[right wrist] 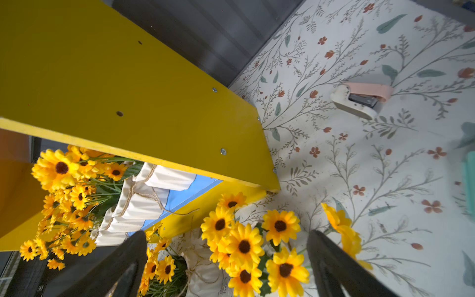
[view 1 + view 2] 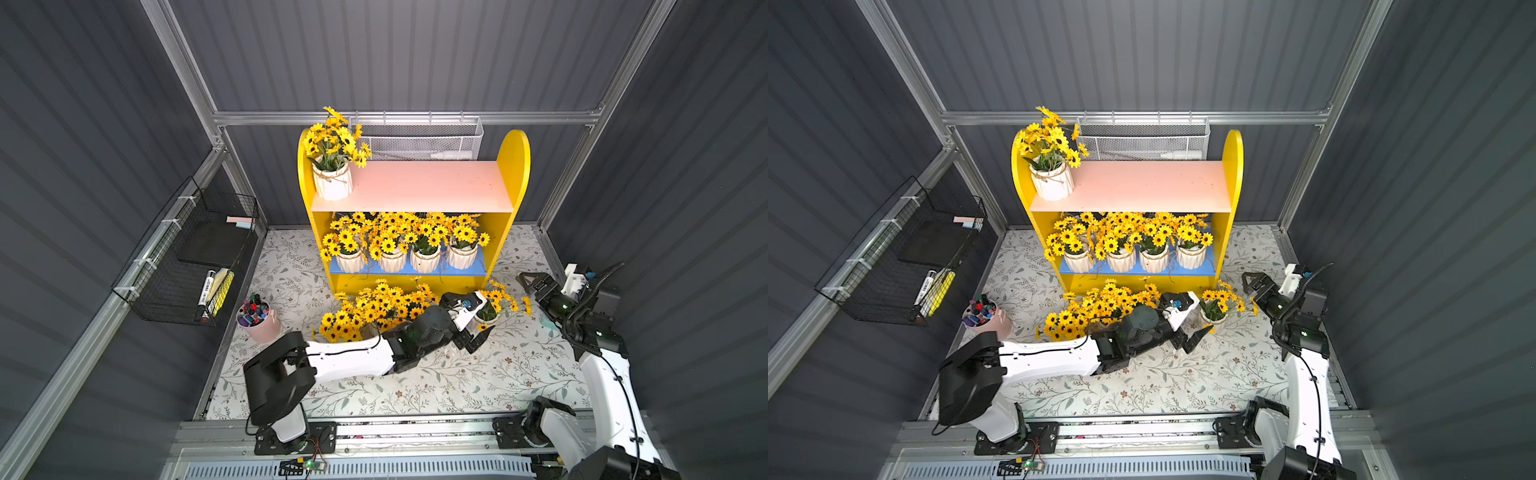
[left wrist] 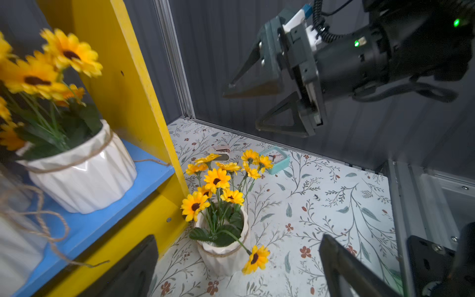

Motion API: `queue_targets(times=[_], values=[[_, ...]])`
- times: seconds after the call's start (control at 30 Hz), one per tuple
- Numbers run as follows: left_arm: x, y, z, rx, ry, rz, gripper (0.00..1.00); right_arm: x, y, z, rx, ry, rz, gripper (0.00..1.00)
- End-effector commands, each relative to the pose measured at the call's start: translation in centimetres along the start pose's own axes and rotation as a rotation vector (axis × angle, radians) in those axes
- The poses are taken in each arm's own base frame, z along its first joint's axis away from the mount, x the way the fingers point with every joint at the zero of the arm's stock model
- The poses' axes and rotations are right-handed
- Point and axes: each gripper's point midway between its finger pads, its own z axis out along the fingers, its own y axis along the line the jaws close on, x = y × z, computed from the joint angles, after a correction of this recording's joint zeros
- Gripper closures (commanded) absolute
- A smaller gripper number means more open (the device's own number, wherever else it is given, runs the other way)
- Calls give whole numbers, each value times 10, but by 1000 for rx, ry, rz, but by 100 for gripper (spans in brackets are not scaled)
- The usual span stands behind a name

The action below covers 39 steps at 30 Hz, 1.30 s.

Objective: Take the sunflower pots off the shelves
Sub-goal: Place the sunflower pot at the center of the board, then adjust the sunflower pot on the shelf.

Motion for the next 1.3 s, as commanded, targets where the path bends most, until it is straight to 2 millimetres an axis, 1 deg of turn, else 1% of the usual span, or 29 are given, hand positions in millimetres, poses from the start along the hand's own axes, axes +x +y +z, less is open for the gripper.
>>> queue_targets(times=[0.0,0.07,0.13,0.17,0.2,0.23,0.3,0.33,0.4,0.5,0.57,0.67,0.83,0.93,1.0,1.03,1.17,1.27], values=[[-44,25,-28,-98,52,98,1,5,29,-6,-84,27,-37,2],[-70,41,-43,-144,71,133,1,9,38,-6,-102,34,-64,2],[-96,69,-59,-206,82,117,1,11,44,-8,-112,39,-81,2],[-108,85,-68,-243,80,99,1,10,46,-9,-115,37,-87,2],[-125,106,-80,-292,71,74,1,10,48,-10,-117,37,-90,2],[-136,127,-90,-345,70,62,1,9,50,-11,-120,35,-94,2],[-153,162,-111,-475,82,62,1,9,53,-12,-127,35,-98,2],[-166,176,-121,-527,78,73,0,8,55,-12,-132,35,-102,1],[-182,199,-138,-618,92,61,1,7,59,-14,-140,34,-111,1],[-197,229,-160,-695,115,9,1,4,62,-15,-143,28,-121,1],[-200,244,-173,-741,134,-27,1,3,64,-16,-146,26,-123,1],[-206,258,-188,-771,139,-75,1,1,67,-16,-155,27,-127,1],[-193,286,-204,-791,192,-189,1,-1,69,-16,-161,26,-129,1],[-182,299,-205,-778,214,-250,1,-1,69,-15,-159,25,-131,1],[-169,311,-202,-775,251,-301,1,0,67,-14,-156,28,-128,1],[-165,315,-201,-775,260,-312,1,0,67,-14,-158,31,-128,1],[-157,325,-195,-779,269,-321,1,1,66,-14,-155,32,-132,1],[-152,333,-200,-841,278,-308,1,2,65,-13,-150,33,-129,1]])
